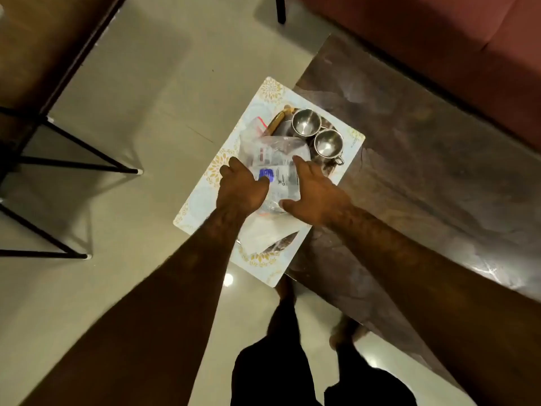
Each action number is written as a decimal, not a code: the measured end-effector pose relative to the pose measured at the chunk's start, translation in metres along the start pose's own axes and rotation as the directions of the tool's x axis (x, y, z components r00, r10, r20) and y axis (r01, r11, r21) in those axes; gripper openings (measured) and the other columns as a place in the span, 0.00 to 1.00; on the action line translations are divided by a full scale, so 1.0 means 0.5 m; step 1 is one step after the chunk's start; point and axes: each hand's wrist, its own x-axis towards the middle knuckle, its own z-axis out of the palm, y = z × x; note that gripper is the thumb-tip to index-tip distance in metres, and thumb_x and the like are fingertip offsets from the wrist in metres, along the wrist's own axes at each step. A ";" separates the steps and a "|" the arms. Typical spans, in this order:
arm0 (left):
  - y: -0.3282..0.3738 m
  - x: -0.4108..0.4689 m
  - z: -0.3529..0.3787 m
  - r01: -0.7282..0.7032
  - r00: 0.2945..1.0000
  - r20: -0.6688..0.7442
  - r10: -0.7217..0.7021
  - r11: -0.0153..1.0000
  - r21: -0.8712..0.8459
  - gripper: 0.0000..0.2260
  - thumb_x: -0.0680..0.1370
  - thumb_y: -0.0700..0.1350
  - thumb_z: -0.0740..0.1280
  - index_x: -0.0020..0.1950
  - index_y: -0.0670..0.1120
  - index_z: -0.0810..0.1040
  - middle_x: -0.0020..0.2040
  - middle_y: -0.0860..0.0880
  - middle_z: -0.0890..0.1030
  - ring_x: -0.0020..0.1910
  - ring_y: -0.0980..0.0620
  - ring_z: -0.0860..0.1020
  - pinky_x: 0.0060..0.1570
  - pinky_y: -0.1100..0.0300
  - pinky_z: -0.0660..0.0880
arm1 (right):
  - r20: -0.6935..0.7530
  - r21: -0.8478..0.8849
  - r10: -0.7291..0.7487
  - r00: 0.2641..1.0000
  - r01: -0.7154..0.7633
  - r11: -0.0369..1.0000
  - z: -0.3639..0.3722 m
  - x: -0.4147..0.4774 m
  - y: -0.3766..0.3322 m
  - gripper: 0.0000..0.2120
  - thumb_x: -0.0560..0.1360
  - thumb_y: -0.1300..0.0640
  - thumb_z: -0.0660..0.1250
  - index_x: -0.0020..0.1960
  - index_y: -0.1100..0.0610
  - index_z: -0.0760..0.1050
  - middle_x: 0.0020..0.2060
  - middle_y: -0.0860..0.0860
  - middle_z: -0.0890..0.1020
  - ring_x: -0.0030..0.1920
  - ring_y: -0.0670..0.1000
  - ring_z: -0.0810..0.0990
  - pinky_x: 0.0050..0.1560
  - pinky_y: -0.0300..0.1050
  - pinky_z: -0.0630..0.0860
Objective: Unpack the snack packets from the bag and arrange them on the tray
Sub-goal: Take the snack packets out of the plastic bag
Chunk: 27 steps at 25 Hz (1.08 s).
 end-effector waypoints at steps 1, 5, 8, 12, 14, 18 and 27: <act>-0.001 0.007 -0.002 0.029 1.000 -0.005 -0.029 0.998 -0.047 0.33 0.77 0.53 0.70 0.74 0.40 0.61 0.72 0.39 0.68 0.70 0.37 0.71 0.64 0.46 0.71 | 0.005 0.014 -0.001 1.000 0.001 1.000 0.008 0.011 -0.005 0.51 0.77 0.42 0.73 0.87 0.53 0.45 0.85 0.55 0.56 0.81 0.62 0.67 0.77 0.60 0.70; -0.004 0.012 -0.005 -0.016 0.996 0.083 0.044 0.948 -0.317 0.24 0.77 0.50 0.70 0.71 0.45 0.71 0.63 0.47 0.79 0.59 0.47 0.80 0.47 0.61 0.76 | 0.017 0.034 0.040 0.999 -0.041 0.999 0.009 0.022 -0.027 0.53 0.76 0.40 0.73 0.87 0.51 0.43 0.84 0.56 0.57 0.81 0.65 0.66 0.77 0.62 0.71; 0.013 -0.003 -0.018 -0.034 0.986 0.122 0.114 0.850 -0.526 0.17 0.79 0.54 0.68 0.65 0.49 0.79 0.54 0.52 0.85 0.52 0.50 0.84 0.44 0.63 0.79 | -0.021 0.138 0.062 0.998 -0.058 0.989 -0.007 0.016 -0.038 0.58 0.73 0.37 0.75 0.87 0.51 0.42 0.84 0.57 0.60 0.81 0.63 0.66 0.78 0.63 0.70; 0.034 -0.014 -0.036 0.190 0.954 0.298 0.039 0.688 -0.700 0.24 0.78 0.66 0.60 0.44 0.48 0.82 0.45 0.48 0.84 0.44 0.48 0.82 0.51 0.50 0.78 | -0.048 0.394 0.067 0.997 -0.043 0.918 -0.029 -0.002 -0.060 0.59 0.68 0.36 0.78 0.86 0.52 0.47 0.81 0.53 0.67 0.79 0.58 0.71 0.76 0.60 0.73; 0.044 -0.022 -0.040 0.214 0.956 0.293 0.007 0.666 -0.714 0.24 0.79 0.63 0.61 0.35 0.46 0.78 0.37 0.46 0.80 0.37 0.48 0.77 0.48 0.49 0.74 | -0.096 0.453 0.077 0.992 -0.025 0.891 -0.037 -0.008 -0.065 0.53 0.71 0.42 0.78 0.85 0.52 0.51 0.76 0.52 0.74 0.74 0.56 0.77 0.72 0.59 0.77; 0.054 -0.034 -0.066 0.155 0.984 0.175 -0.027 0.606 -0.780 0.12 0.75 0.47 0.72 0.54 0.45 0.75 0.45 0.44 0.83 0.40 0.45 0.85 0.38 0.50 0.82 | -0.129 0.470 0.118 0.985 -0.044 0.882 -0.052 -0.020 -0.056 0.44 0.77 0.50 0.73 0.83 0.50 0.51 0.72 0.53 0.78 0.68 0.59 0.81 0.67 0.61 0.80; 0.106 -0.073 -0.127 0.016 0.993 0.097 0.073 0.709 -0.705 0.10 0.78 0.47 0.70 0.56 0.44 0.81 0.52 0.42 0.85 0.50 0.38 0.84 0.41 0.39 0.84 | -0.276 0.467 0.068 0.959 0.072 0.881 -0.109 -0.066 -0.073 0.45 0.73 0.42 0.75 0.83 0.49 0.58 0.72 0.47 0.74 0.70 0.53 0.77 0.71 0.57 0.77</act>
